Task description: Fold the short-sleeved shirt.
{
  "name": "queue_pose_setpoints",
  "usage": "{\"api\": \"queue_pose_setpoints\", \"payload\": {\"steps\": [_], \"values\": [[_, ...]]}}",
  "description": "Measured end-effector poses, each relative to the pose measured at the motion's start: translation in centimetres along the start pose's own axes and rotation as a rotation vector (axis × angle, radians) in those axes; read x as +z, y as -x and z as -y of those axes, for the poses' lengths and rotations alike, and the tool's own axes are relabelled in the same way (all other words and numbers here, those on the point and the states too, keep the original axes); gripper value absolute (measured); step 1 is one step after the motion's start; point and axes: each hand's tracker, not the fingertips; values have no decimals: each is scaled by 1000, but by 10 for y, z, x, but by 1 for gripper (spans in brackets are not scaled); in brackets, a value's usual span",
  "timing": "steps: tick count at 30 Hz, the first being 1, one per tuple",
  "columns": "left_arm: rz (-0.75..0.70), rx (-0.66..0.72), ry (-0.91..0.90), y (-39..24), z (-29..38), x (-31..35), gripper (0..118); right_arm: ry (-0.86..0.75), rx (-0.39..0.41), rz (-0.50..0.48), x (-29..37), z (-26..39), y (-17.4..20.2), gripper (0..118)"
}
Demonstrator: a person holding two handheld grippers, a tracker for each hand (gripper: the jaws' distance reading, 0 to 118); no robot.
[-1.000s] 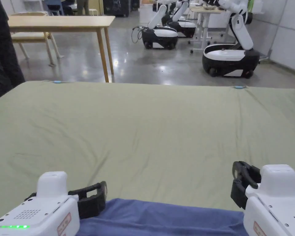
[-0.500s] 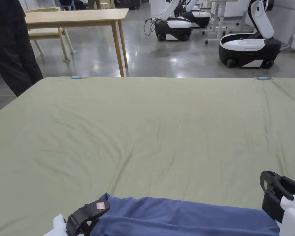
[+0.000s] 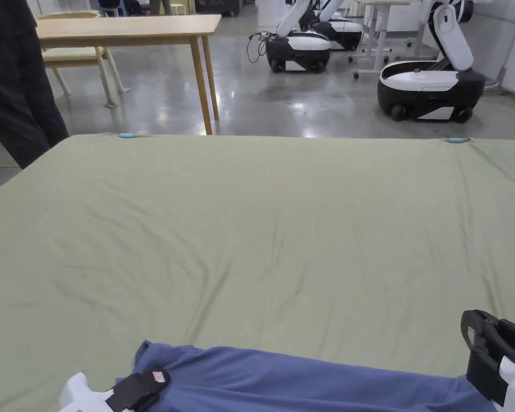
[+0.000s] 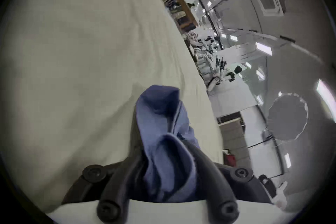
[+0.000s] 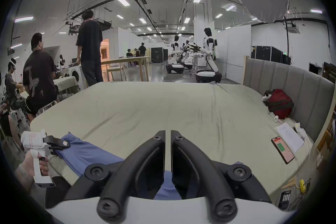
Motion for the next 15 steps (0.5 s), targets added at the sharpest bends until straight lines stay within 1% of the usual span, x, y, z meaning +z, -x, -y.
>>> {"api": "queue_pose_setpoints", "payload": {"steps": [1,2,4,6,8,9,12,13,15], "values": [[5,-59,-7,-11,2,4,7,2,-1,-2,-1,0,-1,8],[-14,-156,-25,-27,4,7,7,1,-2,-3,-1,0,-2,8],[-60,-422,-52,-73,18,12,7,0,-8,-8,-1,0,-3,8],[-34,-627,-55,-119,38,12,7,-3,-11,-13,1,0,-6,8],[-12,-879,-48,-164,70,8,7,-6,-9,-13,3,1,-10,8],[-3,-981,-16,-186,92,2,7,-8,-9,-11,5,2,-13,8],[-59,-1303,50,-234,161,-28,7,-15,-22,-4,11,6,-26,8],[-74,-1360,92,-241,185,-42,7,-15,-26,4,13,9,-31,8],[-97,-1427,166,-248,226,-67,8,-15,-37,15,16,13,-42,8]]}}
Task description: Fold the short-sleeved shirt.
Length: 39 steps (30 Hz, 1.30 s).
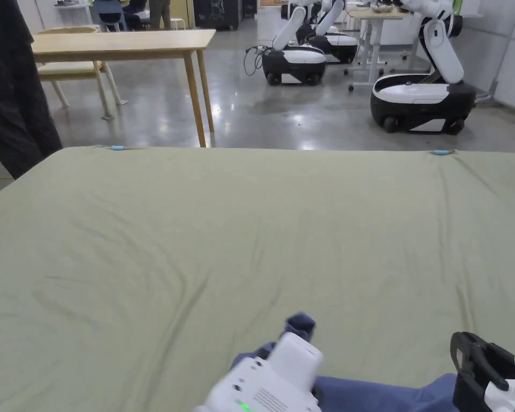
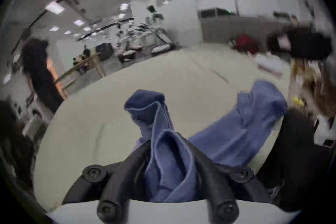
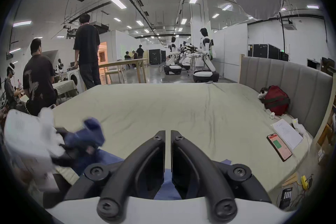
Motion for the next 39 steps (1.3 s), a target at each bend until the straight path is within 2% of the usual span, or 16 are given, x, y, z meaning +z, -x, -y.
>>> {"api": "queue_pose_setpoints", "payload": {"steps": [4,5,6,7,9,12,15,16,18,21,27,32,35,36,38,39], "values": [[34,-23,104,-42,17,-46,16,17,-40,3,5,6,-23,8],[52,11,127,-42,18,-47,33,18,-46,4,7,7,-29,8],[75,31,147,-40,17,-45,72,20,-47,2,8,7,-34,8],[89,45,151,-35,14,-41,88,20,-49,1,9,7,-39,8],[125,111,48,-19,5,-18,89,22,-59,-1,10,8,-47,8],[235,421,-132,32,-1,18,96,32,-113,-13,7,13,-58,8],[261,700,-113,73,14,13,94,34,-143,-18,3,18,-62,8],[246,761,-65,82,21,6,85,35,-154,-20,2,20,-63,8],[222,808,61,85,32,-13,36,40,-172,-35,2,21,-63,8],[293,811,109,64,40,-35,13,45,-171,-41,2,24,-63,8],[555,728,154,-8,31,-60,14,65,-179,-25,1,28,-69,8],[499,881,64,25,40,-39,13,73,-169,-16,4,28,-69,8],[402,867,-48,64,49,4,15,77,-164,-20,1,25,-63,8],[364,889,-74,77,56,15,42,78,-164,-26,-2,24,-61,8],[281,963,-87,104,78,31,117,78,-156,-38,-7,20,-52,8],[262,1010,-58,117,91,33,118,77,-149,-46,-8,18,-47,8]]}}
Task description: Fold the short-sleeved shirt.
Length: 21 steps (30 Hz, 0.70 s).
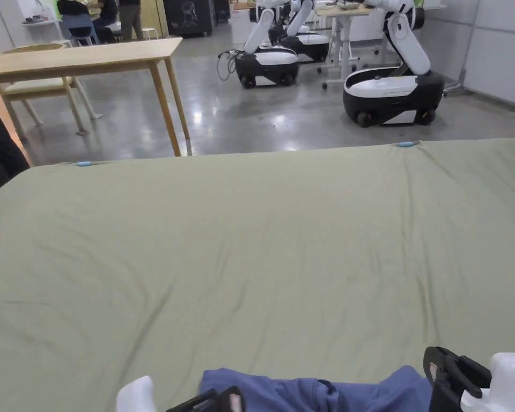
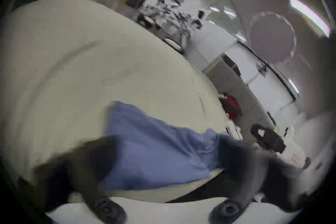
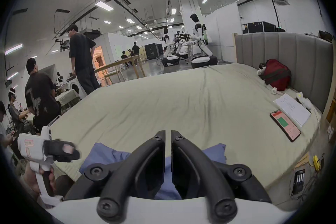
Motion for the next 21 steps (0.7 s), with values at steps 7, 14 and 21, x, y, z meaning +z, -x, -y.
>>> {"api": "queue_pose_setpoints", "payload": {"steps": [7,14,21], "values": [[248,435,39,104,13,-11,118,16,20,-34,-5,-4,17,8],[350,517,95,67,24,-65,95,22,36,-16,1,-3,16,8],[224,553,8,71,21,-53,13,33,55,13,12,-3,9,8]]}}
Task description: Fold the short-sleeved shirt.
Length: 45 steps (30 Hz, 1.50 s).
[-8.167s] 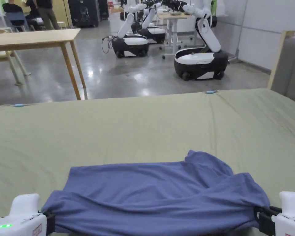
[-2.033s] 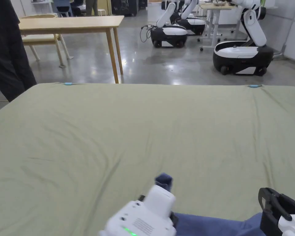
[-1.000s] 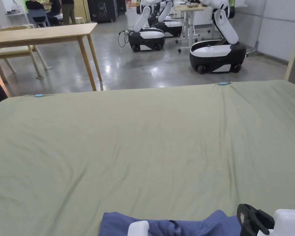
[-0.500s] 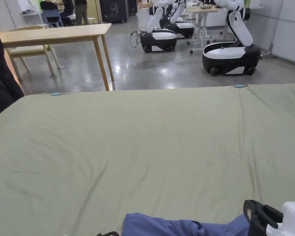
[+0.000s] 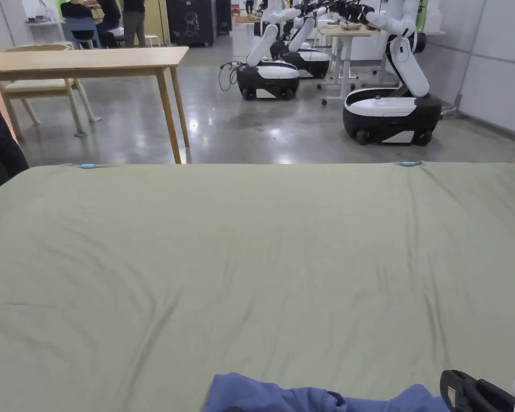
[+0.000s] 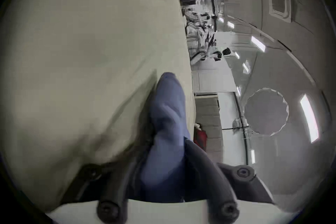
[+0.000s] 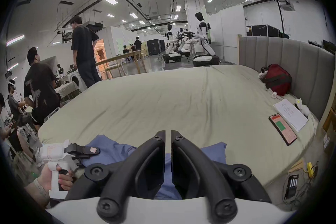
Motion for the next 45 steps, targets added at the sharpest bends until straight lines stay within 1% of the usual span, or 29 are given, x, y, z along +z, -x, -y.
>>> {"api": "queue_pose_setpoints", "payload": {"steps": [1,4,5,7,10,12,13,16,18,20,21,23,24,25,26,27,28,29,30,31,32,35,36,37,38,39,40,42,45], "values": [[-33,-48,-43,-5,-6,11,13,-3,5,4,2,-1,-1,8],[-130,-99,-152,-18,-30,44,13,-11,12,12,4,-3,-3,8],[-146,-167,-197,-26,-37,57,13,-13,13,12,4,-3,-4,8],[-248,-356,-253,-55,-44,75,13,-15,14,13,3,-3,-4,8],[-330,-614,-264,-102,-28,78,13,-12,11,1,-2,0,-3,8],[-353,-765,-246,-132,-2,61,13,-4,11,-5,-5,2,-1,8],[-365,-862,-236,-149,16,48,13,-2,9,-10,-5,4,0,8],[-387,-1109,-138,-185,88,-9,13,5,3,-23,-4,7,1,8],[-384,-1241,-64,-189,132,-48,13,4,2,-25,-2,9,1,8],[-434,-1368,-1,-178,170,-85,13,3,-2,-29,-1,10,-1,8],[-482,-1451,25,-169,191,-105,13,3,-3,-30,0,10,-1,8],[-529,-1523,55,-153,210,-123,13,5,5,-31,1,11,-2,8],[-553,-1545,73,-148,213,-128,18,6,9,-33,2,11,-2,8],[-539,-1536,68,-148,213,-126,31,7,12,-38,2,12,-3,8],[-513,-1507,58,-155,209,-117,51,5,17,-43,3,11,-3,8],[-440,-1439,27,-166,200,-100,75,0,29,-40,4,11,-3,8],[-356,-1382,8,-175,193,-88,83,-2,34,-38,4,11,-3,8],[-237,-1297,6,-187,180,-70,93,-4,34,-37,4,12,-5,8],[-147,-1161,35,-194,165,-54,110,-4,29,-41,4,12,-7,8],[-76,-1077,51,-201,148,-41,118,-5,21,-41,3,13,-9,8],[-47,-1001,40,-199,134,-32,118,-7,15,-38,3,14,-10,8],[-190,-899,-30,-181,101,-37,118,-3,1,-31,2,17,-13,8],[-222,-843,2,-172,92,-42,112,0,-8,-32,2,19,-14,8],[-219,-794,69,-165,87,-46,98,5,-18,-30,3,20,-15,8],[-182,-730,115,-156,85,-50,73,7,-24,-31,4,21,-16,8],[-161,-691,133,-151,92,-59,31,9,-24,-35,5,23,-16,8],[-158,-677,163,-146,98,-67,17,12,-18,-32,5,24,-17,8],[-123,-686,244,-139,115,-85,17,16,-13,-23,7,24,-18,8],[-109,-709,367,-134,151,-111,17,15,-14,-14,10,23,-23,8]]}}
